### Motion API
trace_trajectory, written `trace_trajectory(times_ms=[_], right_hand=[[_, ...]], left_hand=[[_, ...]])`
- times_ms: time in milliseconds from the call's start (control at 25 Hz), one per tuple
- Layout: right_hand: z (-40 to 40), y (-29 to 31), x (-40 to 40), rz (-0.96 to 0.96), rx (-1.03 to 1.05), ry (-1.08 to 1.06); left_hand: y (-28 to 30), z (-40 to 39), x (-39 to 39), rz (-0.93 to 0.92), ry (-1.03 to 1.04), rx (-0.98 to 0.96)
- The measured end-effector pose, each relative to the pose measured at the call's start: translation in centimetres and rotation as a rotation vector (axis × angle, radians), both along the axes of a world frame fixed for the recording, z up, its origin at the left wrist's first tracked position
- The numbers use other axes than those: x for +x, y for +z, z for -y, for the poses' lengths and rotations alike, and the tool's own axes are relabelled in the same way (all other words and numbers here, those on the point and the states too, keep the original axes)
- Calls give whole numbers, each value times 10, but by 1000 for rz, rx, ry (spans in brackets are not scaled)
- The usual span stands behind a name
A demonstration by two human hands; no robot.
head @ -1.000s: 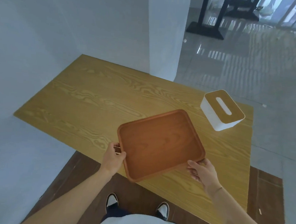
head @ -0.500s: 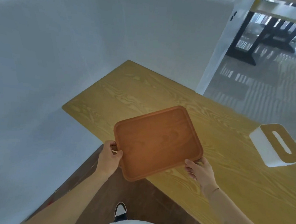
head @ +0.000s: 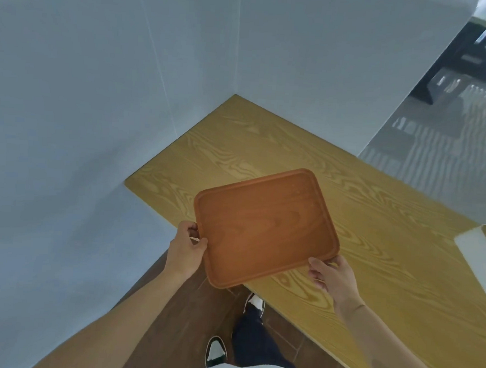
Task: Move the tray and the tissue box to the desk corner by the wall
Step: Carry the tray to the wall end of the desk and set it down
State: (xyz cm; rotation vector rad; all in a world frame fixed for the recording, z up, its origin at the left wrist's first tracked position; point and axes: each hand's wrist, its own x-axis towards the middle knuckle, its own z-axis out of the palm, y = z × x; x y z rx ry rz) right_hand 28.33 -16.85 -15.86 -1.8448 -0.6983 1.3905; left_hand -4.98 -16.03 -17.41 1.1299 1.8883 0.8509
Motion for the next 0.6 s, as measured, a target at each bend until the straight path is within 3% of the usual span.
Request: trace_trajectory(times_ms=[600], right_hand=[[-101,-38,29,-10,-86,-239]], left_hand=[[-17,-194,43,-155,-300,-96]])
